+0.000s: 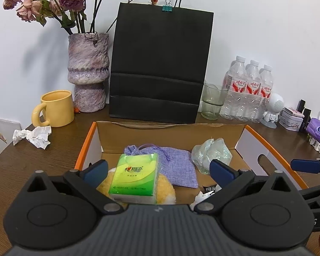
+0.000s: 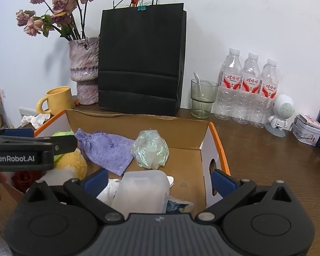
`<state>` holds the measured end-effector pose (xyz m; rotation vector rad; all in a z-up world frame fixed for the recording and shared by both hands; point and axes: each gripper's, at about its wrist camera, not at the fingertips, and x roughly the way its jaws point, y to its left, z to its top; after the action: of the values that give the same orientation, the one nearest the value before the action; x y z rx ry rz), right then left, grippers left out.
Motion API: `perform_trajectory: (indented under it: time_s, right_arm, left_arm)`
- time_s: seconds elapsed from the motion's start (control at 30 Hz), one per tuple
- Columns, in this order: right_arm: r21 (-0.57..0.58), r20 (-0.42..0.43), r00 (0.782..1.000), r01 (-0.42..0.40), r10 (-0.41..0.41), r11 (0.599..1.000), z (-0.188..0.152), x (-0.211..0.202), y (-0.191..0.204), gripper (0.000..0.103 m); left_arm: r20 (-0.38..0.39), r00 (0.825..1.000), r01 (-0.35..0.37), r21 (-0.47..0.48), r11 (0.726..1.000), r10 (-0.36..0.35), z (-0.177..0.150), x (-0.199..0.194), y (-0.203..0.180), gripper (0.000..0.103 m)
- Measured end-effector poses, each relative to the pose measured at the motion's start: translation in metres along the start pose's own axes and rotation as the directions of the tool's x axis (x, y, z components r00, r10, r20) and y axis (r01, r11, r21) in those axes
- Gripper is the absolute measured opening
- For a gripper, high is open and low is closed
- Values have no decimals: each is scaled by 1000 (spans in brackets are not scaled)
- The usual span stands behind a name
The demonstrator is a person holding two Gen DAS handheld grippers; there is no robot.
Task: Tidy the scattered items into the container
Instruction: 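Withdraw the right gripper and lower it to another wrapped candy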
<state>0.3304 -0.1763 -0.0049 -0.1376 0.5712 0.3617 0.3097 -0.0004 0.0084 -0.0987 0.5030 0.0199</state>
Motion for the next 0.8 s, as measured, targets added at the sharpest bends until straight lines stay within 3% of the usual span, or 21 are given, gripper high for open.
perform_trajectory:
  time_s: [0.2, 0.5, 0.8]
  right_arm:
    - [-14, 6, 1000, -2, 2, 1000, -1, -3, 3, 103]
    - [-44, 91, 996, 2, 2, 999, -20, -61, 6, 103]
    - [-53, 22, 998, -56, 57, 997, -68, -73, 29, 102]
  left_arm:
    - [7, 1000, 3, 9, 1000, -3, 0, -7, 0, 103]
    - [49, 999, 21, -19, 1000, -20, -19, -60, 27, 103]
    - [-4, 998, 66, -29, 997, -66, -64, -88, 31, 103]
